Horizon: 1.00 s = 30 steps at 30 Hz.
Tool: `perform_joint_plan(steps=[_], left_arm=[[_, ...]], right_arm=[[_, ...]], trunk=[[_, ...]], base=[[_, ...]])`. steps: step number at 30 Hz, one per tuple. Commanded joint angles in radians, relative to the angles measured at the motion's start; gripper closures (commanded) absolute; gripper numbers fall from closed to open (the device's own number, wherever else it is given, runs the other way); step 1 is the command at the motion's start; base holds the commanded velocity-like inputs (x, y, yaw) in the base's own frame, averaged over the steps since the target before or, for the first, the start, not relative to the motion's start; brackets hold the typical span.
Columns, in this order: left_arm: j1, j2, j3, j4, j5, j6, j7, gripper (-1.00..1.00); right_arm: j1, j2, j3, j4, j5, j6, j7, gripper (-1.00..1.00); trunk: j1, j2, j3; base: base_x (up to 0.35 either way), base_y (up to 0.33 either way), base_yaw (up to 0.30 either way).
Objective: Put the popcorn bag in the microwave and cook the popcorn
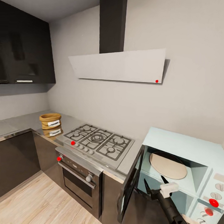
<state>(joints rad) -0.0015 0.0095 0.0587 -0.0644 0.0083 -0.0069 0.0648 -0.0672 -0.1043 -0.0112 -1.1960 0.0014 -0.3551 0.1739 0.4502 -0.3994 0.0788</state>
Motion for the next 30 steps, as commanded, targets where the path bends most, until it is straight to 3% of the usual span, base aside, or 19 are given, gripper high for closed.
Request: perform_joint_plan(steps=[1, 6, 18, 24, 26, 28, 30], left_arm=[[0.0, 0.0, 0.006, 0.0, 0.001, -0.001, 0.001, -1.0], [0.0, 0.0, 0.006, 0.0, 0.001, -0.001, 0.001, -1.0], [0.0, 0.0, 0.009, 0.0, 0.001, -0.001, 0.001, -1.0], [0.0, 0.003, 0.01, 0.001, 0.001, 0.0, 0.001, -1.0], [0.0, 0.008, 0.021, 0.001, 0.001, 0.004, 0.001, -1.0], [0.0, 0.015, 0.063, 0.001, 0.001, 0.005, 0.001, -1.0], [0.0, 0.018, 0.09, 0.001, 0.001, 0.007, 0.001, -1.0]], right_arm=[[0.0, 0.0, -0.003, 0.0, 0.0, -0.002, -0.007, -1.0], [0.0, 0.001, 0.0, 0.001, 0.0, -0.002, -0.168, -1.0], [0.0, 0.002, 0.0, 0.042, -0.003, 0.002, -0.192, -1.0], [0.0, 0.002, 0.0, 0.117, -0.003, 0.002, -0.192, -1.0], [0.0, 0.002, 0.001, 0.24, -0.003, 0.001, -0.19, -1.0], [0.0, 0.002, 0.002, 0.428, -0.003, -0.006, -0.188, -1.0], [0.0, 0.002, 0.002, 0.515, -0.003, -0.009, -0.188, -1.0]], trunk=[[0.0, -0.001, 0.0], [0.0, -0.001, 0.0], [0.0, -0.001, 0.0], [0.0, -0.001, 0.0], [0.0, -0.001, 0.0], [0.0, -0.001, 0.0], [0.0, -0.001, 0.0]], base=[[-0.274, 0.0, 0.0], [-0.322, 0.001, 0.0], [-0.341, 0.016, 0.0], [-0.317, 0.096, 0.0], [-0.098, 0.27, 0.0], [-0.02, 0.307, 0.0], [-0.006, 0.313, 0.0]])
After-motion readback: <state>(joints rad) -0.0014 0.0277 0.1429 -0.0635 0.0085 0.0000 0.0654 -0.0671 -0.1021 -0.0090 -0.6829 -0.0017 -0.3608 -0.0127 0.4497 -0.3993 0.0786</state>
